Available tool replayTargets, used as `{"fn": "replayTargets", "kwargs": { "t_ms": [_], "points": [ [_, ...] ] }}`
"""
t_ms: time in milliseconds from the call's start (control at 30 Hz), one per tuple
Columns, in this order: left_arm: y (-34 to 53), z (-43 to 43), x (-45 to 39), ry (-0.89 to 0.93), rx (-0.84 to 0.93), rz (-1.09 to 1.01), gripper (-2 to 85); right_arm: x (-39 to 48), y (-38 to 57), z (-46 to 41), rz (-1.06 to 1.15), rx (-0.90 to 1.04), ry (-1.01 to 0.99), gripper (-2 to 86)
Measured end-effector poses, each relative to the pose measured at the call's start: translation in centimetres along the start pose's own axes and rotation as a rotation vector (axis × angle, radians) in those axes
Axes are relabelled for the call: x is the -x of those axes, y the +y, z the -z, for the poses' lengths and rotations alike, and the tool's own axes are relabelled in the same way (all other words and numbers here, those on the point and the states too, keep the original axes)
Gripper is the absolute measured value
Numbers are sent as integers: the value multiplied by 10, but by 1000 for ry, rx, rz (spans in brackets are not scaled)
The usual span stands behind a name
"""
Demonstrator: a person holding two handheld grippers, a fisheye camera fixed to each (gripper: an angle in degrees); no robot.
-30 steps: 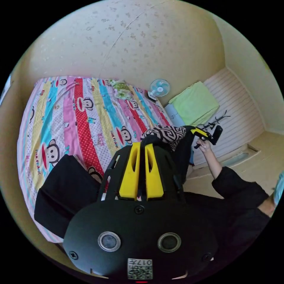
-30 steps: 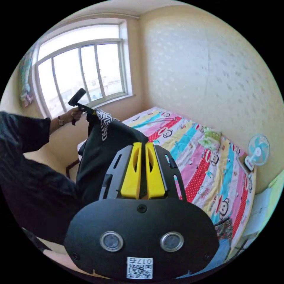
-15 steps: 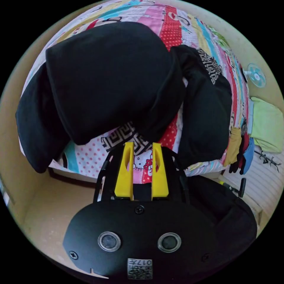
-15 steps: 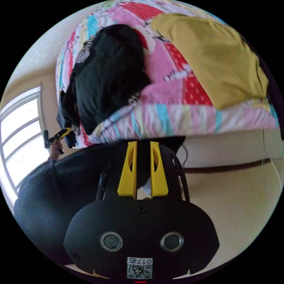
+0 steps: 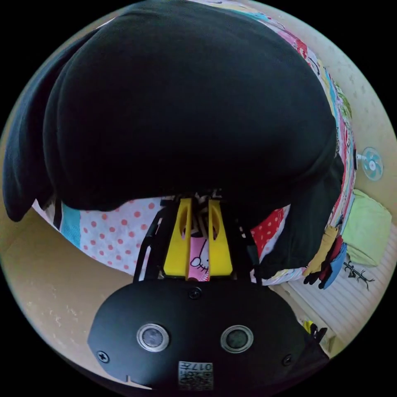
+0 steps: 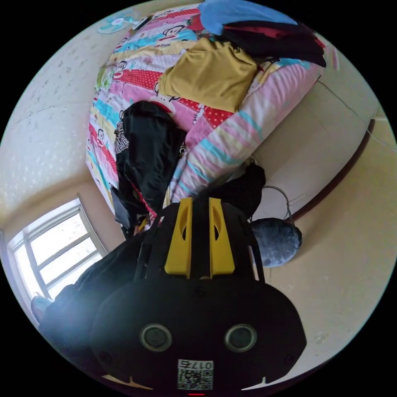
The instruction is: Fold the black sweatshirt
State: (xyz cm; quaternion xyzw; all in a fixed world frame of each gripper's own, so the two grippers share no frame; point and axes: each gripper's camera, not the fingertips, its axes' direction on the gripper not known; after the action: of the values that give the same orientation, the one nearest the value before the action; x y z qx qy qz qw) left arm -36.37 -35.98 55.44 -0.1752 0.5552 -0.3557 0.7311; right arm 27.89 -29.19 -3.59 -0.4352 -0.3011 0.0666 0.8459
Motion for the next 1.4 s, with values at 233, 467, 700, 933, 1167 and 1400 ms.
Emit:
{"fn": "replayTargets", "kwargs": {
  "t_ms": [233, 467, 700, 933, 1167, 1400],
  "points": [
    [47, 93, 58, 418, -43, -398, 13, 4, 25, -3, -51, -11, -126, 50],
    [55, 251, 174, 593, -383, -351, 7, -29, 22, -14, -124, 4, -245, 33],
    [78, 225, 330, 477, -192, 308, 3, -45, -28, -28, -14, 95, -182, 61],
    [162, 155, 236, 492, -31, 98, 43, -60, -98, -49, 119, 185, 13, 79],
    [121, 89, 68, 285, 91, -167, 125, -69, -195, -66, 233, 197, 51, 90],
    [109, 18, 24, 136, 274, -196, 41, -75, -224, -97, 350, 321, 91, 95]
  ]
}}
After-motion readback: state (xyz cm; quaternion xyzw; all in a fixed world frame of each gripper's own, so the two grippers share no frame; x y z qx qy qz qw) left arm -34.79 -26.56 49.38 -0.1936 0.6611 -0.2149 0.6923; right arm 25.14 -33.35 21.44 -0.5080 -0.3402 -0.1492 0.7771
